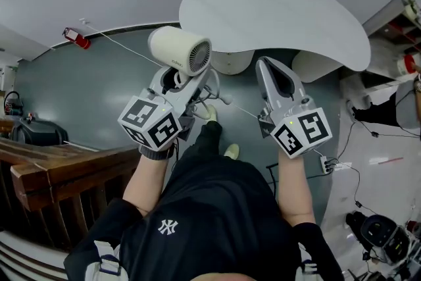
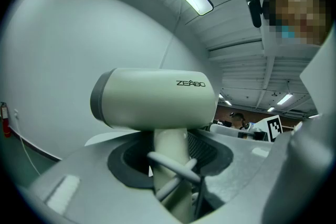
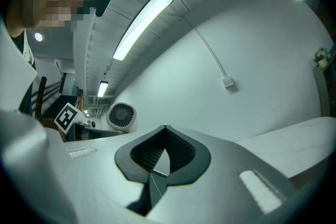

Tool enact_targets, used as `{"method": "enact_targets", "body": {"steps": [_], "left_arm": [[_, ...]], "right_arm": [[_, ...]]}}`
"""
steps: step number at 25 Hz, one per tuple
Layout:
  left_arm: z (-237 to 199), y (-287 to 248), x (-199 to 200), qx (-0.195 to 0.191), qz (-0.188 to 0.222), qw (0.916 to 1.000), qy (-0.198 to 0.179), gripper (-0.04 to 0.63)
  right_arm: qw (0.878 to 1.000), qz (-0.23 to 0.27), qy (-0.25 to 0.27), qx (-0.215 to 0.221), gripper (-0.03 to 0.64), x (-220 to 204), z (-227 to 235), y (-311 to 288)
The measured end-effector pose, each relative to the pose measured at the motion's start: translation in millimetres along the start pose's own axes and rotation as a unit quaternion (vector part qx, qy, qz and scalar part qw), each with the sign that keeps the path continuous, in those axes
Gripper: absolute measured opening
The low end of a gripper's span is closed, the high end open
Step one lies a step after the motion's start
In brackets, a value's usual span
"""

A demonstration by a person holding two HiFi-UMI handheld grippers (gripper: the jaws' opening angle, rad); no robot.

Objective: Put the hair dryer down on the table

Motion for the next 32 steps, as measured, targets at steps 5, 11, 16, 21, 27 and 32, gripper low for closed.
{"method": "enact_targets", "body": {"steps": [5, 11, 16, 21, 27, 32], "left_arm": [[-40, -38, 13, -0.007, -0.003, 1.0000, 0.001, 0.204], [-112, -80, 31, -0.005, -0.017, 0.9999, -0.001, 0.204], [-175, -109, 43, -0.004, -0.036, 0.9993, -0.003, 0.204], [-226, -133, 48, -0.006, -0.051, 0.9986, -0.007, 0.204], [-257, -163, 47, -0.008, -0.068, 0.9977, -0.002, 0.204], [-274, -194, 39, 0.003, -0.081, 0.9967, 0.004, 0.204]], "right_arm": [[1.000, -0.005, 0.003, -0.007, 0.021, 6, 26, -46], [1.000, -0.013, 0.006, -0.015, 0.021, 13, 50, -125], [0.999, -0.023, 0.002, -0.024, 0.021, 13, 64, -191], [0.999, -0.033, 0.003, -0.033, 0.021, 8, 72, -243], [0.998, -0.042, 0.005, -0.038, 0.021, 9, 89, -277], [0.998, -0.050, -0.003, -0.027, 0.021, 2, 115, -297]]}}
Point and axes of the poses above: the fingertips, and each gripper's own axes: y backward along the fingers, z to its right, x out of its top, the point moved 1 cm from there along y, backward along the fingers, and after that the axes turned 6 degrees about -z, right-handed, at the moved point
